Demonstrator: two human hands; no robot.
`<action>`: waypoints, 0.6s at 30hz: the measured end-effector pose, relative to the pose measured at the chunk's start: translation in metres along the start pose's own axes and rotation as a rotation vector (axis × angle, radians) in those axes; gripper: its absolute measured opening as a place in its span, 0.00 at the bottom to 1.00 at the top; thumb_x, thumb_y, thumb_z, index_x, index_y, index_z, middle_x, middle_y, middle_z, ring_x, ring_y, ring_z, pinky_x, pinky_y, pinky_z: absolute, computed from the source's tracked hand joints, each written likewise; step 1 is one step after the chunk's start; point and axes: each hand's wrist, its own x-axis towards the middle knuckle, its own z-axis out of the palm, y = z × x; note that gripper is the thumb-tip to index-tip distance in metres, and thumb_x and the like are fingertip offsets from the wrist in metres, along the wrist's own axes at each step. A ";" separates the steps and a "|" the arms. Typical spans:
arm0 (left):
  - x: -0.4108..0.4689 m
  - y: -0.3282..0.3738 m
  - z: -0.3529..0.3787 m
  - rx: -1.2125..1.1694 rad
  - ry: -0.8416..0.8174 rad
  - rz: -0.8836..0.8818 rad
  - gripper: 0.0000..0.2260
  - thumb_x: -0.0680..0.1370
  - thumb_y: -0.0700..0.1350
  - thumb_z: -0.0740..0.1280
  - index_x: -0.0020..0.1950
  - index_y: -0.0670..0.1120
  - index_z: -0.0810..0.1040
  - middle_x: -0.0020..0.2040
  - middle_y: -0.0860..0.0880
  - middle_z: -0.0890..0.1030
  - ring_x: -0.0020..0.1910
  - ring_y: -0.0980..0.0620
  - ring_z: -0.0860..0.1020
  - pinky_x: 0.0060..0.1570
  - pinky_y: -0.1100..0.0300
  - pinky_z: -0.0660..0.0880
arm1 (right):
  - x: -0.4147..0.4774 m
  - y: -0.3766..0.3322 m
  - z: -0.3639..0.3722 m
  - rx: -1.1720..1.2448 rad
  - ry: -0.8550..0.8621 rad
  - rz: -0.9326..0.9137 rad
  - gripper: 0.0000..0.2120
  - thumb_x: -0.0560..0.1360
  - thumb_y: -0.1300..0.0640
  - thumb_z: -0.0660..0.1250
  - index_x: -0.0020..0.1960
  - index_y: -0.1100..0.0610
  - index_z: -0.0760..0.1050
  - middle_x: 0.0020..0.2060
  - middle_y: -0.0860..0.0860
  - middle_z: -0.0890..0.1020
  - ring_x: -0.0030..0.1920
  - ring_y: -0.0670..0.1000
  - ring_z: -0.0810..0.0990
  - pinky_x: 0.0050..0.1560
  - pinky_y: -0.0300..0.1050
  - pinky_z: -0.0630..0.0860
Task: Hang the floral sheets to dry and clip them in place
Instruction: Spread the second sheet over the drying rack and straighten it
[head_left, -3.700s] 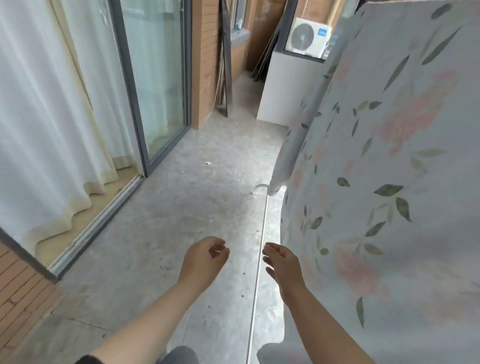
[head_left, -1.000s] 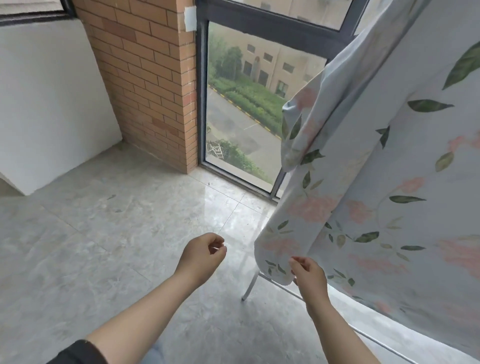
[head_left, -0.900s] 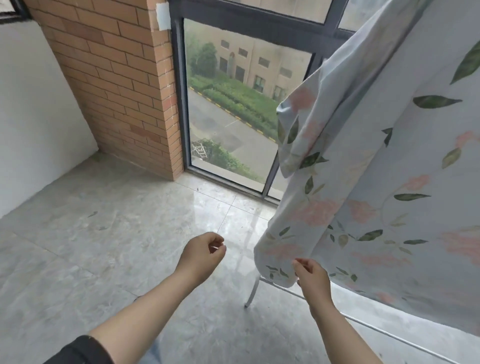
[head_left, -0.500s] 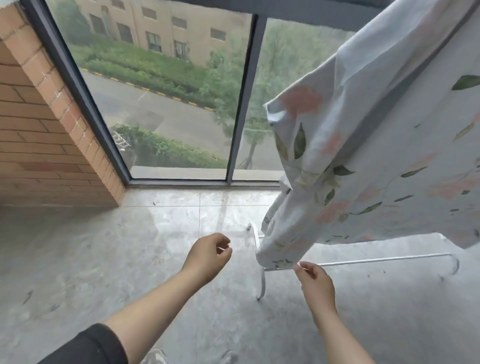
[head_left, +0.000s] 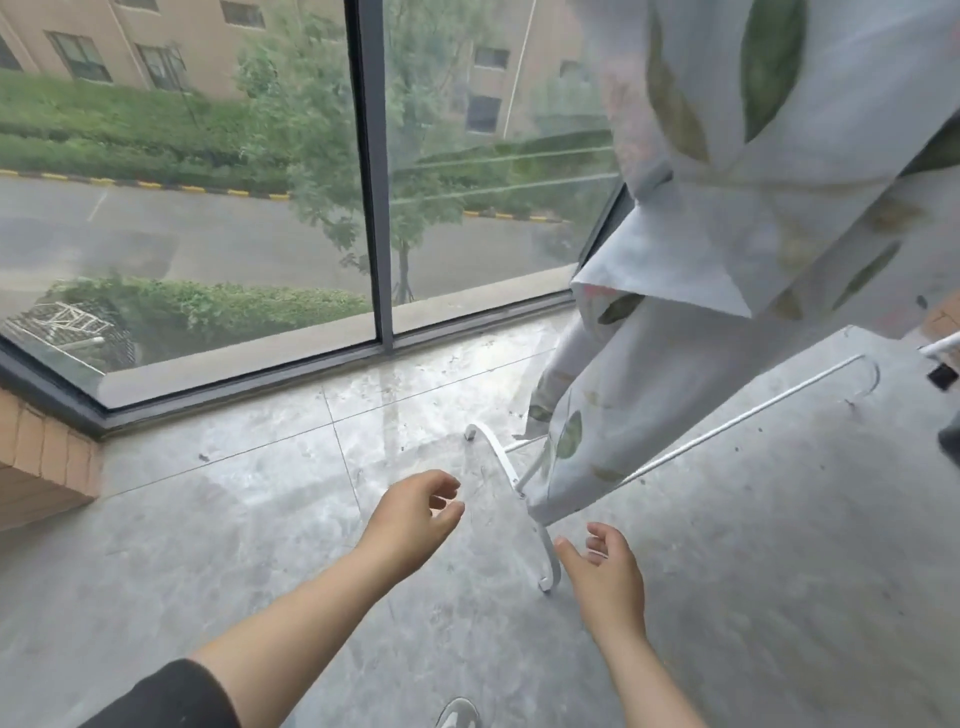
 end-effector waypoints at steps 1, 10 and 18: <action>0.018 -0.017 0.006 0.014 -0.021 0.019 0.09 0.76 0.47 0.66 0.55 0.49 0.79 0.52 0.55 0.81 0.49 0.59 0.79 0.55 0.55 0.77 | 0.012 0.012 0.018 0.005 0.031 0.006 0.22 0.72 0.52 0.72 0.63 0.55 0.72 0.57 0.52 0.77 0.57 0.51 0.76 0.52 0.43 0.69; 0.190 -0.182 0.110 0.088 -0.103 0.312 0.11 0.75 0.50 0.67 0.57 0.52 0.79 0.56 0.58 0.79 0.55 0.59 0.77 0.58 0.56 0.75 | 0.140 0.135 0.175 0.004 0.478 -0.116 0.35 0.66 0.46 0.76 0.68 0.56 0.68 0.62 0.53 0.72 0.63 0.55 0.73 0.53 0.50 0.73; 0.273 -0.224 0.193 0.109 -0.045 0.660 0.08 0.76 0.48 0.68 0.54 0.52 0.80 0.61 0.55 0.75 0.64 0.56 0.72 0.63 0.55 0.71 | 0.214 0.205 0.236 -0.104 0.688 -0.193 0.46 0.65 0.41 0.75 0.73 0.61 0.59 0.68 0.57 0.69 0.67 0.58 0.70 0.54 0.53 0.74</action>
